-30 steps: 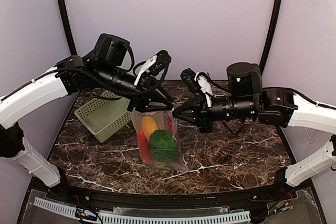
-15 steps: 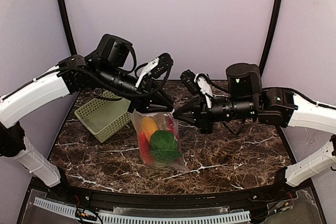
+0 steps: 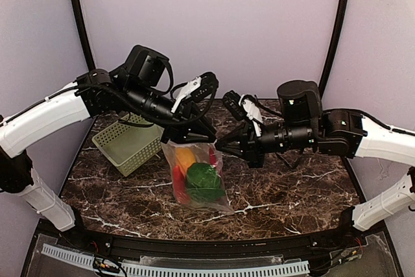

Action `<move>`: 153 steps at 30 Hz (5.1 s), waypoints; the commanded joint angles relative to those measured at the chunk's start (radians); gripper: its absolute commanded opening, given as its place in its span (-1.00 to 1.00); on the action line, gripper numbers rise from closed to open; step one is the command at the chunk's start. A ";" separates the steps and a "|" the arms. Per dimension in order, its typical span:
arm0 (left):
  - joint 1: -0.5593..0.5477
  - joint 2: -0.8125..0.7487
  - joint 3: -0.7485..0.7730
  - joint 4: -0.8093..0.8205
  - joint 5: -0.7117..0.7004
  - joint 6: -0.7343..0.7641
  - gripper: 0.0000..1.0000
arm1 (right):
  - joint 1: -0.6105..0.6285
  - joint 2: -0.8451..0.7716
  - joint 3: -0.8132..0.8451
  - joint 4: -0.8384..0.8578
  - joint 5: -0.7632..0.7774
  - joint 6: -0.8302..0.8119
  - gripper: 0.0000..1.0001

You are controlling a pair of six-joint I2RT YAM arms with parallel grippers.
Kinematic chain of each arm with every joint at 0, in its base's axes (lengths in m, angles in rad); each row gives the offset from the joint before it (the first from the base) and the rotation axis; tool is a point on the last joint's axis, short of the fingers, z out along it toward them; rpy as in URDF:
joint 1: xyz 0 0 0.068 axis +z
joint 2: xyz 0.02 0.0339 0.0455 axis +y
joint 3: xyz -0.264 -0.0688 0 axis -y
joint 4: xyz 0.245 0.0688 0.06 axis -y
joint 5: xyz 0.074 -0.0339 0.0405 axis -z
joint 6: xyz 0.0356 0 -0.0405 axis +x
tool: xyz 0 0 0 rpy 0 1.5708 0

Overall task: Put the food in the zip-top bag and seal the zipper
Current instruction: Hold the zipper from the zipper food storage bag, then zip the zipper of the food storage bag.

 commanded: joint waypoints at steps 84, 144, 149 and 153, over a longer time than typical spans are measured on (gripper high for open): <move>0.043 -0.085 0.012 -0.182 -0.199 0.086 -0.99 | -0.060 -0.144 -0.075 -0.034 0.372 0.107 -1.00; 0.249 -0.177 -0.157 -0.114 -0.167 0.086 -0.99 | -0.207 -0.170 -0.093 -0.137 0.438 0.235 -1.00; 0.270 -0.184 -0.174 -0.104 -0.156 0.085 -0.99 | -0.223 -0.173 -0.095 -0.144 0.437 0.247 -1.00; 0.283 -0.193 -0.186 -0.097 -0.153 0.083 -0.99 | -0.233 -0.168 -0.094 -0.148 0.429 0.252 -1.00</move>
